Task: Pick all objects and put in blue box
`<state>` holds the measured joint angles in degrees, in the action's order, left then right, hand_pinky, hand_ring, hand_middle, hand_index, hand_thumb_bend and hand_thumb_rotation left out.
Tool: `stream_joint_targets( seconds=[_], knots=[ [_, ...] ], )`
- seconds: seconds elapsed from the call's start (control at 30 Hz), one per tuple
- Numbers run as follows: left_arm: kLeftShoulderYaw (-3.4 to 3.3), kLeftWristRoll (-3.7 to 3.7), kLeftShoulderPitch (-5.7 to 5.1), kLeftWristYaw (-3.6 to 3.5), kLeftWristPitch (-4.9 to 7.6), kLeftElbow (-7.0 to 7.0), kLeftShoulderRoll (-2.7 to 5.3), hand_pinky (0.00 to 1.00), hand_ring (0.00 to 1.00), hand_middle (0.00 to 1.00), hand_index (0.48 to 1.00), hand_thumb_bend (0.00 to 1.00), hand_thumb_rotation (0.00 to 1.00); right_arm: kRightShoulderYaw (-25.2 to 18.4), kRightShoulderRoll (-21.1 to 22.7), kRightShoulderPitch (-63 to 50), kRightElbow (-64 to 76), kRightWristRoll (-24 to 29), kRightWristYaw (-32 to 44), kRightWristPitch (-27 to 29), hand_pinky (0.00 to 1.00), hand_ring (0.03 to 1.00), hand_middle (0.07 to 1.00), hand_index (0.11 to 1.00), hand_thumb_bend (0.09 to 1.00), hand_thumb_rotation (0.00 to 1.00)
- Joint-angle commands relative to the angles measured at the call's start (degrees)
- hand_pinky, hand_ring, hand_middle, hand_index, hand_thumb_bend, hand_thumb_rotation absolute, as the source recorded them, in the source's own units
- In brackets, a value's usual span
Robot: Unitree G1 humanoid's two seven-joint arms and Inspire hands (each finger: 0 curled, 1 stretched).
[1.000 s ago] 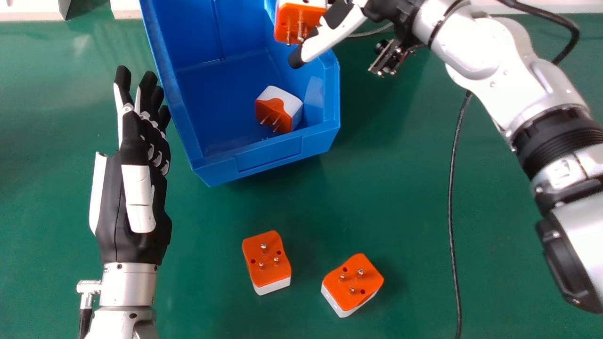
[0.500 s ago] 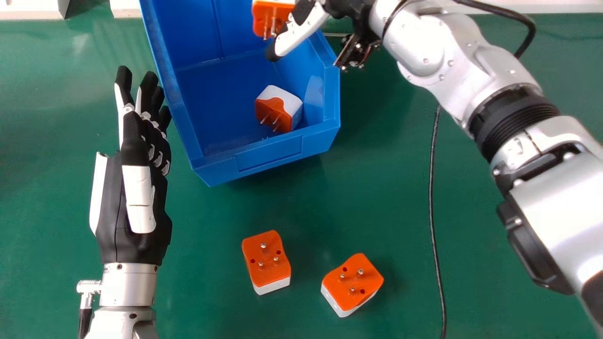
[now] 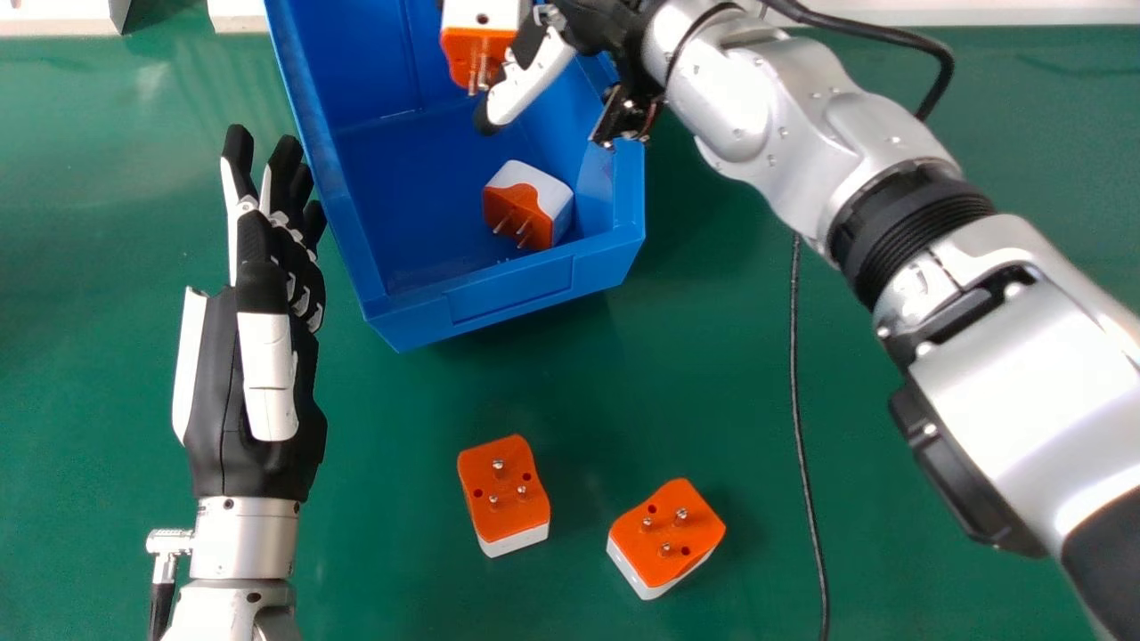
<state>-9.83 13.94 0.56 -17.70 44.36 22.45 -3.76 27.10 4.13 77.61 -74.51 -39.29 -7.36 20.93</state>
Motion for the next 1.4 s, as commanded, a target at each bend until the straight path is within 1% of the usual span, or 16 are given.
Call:
stream_joint_targets(
  seconds=[0.0,0.1,0.2,0.33,0.4,0.43,0.53,0.63,0.77,0.83,0.87,0.9,1.0,1.17,1.27,1.37],
  knots=[
    [0.41,-0.53,0.16,-0.07,0.97,-0.71,0.07,1.0,1.0,1.0,1.0,0.85,1.0,0.42,-0.36,2.92,0.09,-0.25,-1.08,0.35,0.36,0.395,0.475,0.531,0.516,0.0],
    [0.52,-0.83,0.24,0.29,1.0,-0.74,0.21,1.0,1.0,1.0,1.0,0.85,1.0,0.88,-0.9,2.98,-0.41,-0.15,-0.59,0.03,0.35,0.391,0.476,0.531,0.515,0.0],
    [0.59,-0.84,-0.04,0.45,0.77,-1.43,0.19,1.0,1.0,1.0,1.0,0.85,1.0,1.06,-1.52,3.31,-0.76,-0.05,-0.05,-0.38,0.34,0.384,0.474,0.533,0.514,0.0],
    [0.57,-0.91,0.34,0.57,1.04,-0.75,0.21,1.0,1.0,1.0,1.0,0.85,1.0,1.7,-2.05,3.7,-0.81,-0.44,0.04,-0.72,0.31,0.374,0.466,0.535,0.513,0.0],
    [0.65,-0.98,0.34,0.66,1.13,-0.73,0.33,1.0,1.0,1.0,1.0,0.85,1.0,1.72,-2.12,3.63,-0.83,-0.42,0.23,-0.57,0.31,0.374,0.466,0.535,0.513,0.0],
    [0.67,-0.99,0.29,0.71,1.09,-0.86,0.32,1.0,1.0,1.0,1.0,0.85,1.0,1.62,-2.1,3.57,-0.82,-0.32,0.45,-0.42,0.34,0.405,0.474,0.516,0.513,0.0],
    [0.61,-0.74,0.21,0.67,0.91,-1.14,0.14,1.0,1.0,1.0,1.0,0.85,1.0,1.26,-2.0,3.51,-0.8,0.05,1.36,-0.25,0.37,0.412,0.482,0.511,0.514,0.0],
    [0.55,-0.35,0.35,0.43,0.99,-0.82,0.1,1.0,1.0,1.0,1.0,0.85,1.0,1.15,-1.84,3.49,-0.73,0.12,1.85,-0.18,0.39,0.408,0.491,0.52,0.514,0.0],
    [0.62,-0.32,0.45,0.38,1.09,-0.6,0.24,1.0,1.0,1.0,1.0,0.85,1.0,-0.03,-1.86,3.87,-0.62,1.45,4.43,-0.48,0.39,0.405,0.5,0.526,0.514,0.0],
    [0.66,-0.43,0.47,0.43,1.07,-0.6,0.27,1.0,1.0,1.0,1.0,0.85,1.0,-0.55,-1.84,4.0,-0.52,2.12,5.61,-0.59,0.47,0.513,0.588,0.585,0.65,0.0],
    [0.67,-0.52,0.49,0.48,1.04,-0.61,0.25,1.0,1.0,1.0,1.0,0.85,1.0,-0.79,-1.79,4.04,-0.44,2.4,6.14,-0.5,0.47,0.513,0.588,0.585,0.65,0.0],
    [0.66,-0.55,0.52,0.5,0.99,-0.6,0.22,1.0,1.0,1.0,1.0,0.85,1.0,-0.99,-1.69,4.06,-0.34,2.58,6.64,-0.34,0.53,0.59,0.653,0.632,0.75,0.02],
    [0.57,-0.42,0.64,0.37,1.0,-0.37,0.09,1.0,1.0,1.0,1.0,0.85,1.0,-1.54,-1.61,4.07,-0.27,2.81,7.56,-0.29,0.6,0.672,0.715,0.682,0.84,0.05],
    [0.59,0.03,0.67,-0.21,0.92,-0.31,-0.09,1.0,1.0,1.0,1.0,0.85,1.0,-2.52,-1.55,3.78,-0.14,3.77,8.81,-0.48,0.66,0.731,0.765,0.734,0.915,0.09],
    [0.54,0.14,0.59,-0.32,0.73,-0.53,-0.13,1.0,1.0,1.0,1.0,0.85,1.0,-2.74,-1.54,3.85,-0.13,4.12,9.8,-1.13,0.67,0.746,0.78,0.751,0.931,0.11],
    [0.55,0.25,0.57,-0.45,0.7,-0.5,-0.1,1.0,1.0,1.0,1.0,0.85,1.0,-3.18,-1.63,4.07,-0.08,4.5,10.79,-1.74,0.71,0.78,0.805,0.775,0.95,0.13]
  ],
)
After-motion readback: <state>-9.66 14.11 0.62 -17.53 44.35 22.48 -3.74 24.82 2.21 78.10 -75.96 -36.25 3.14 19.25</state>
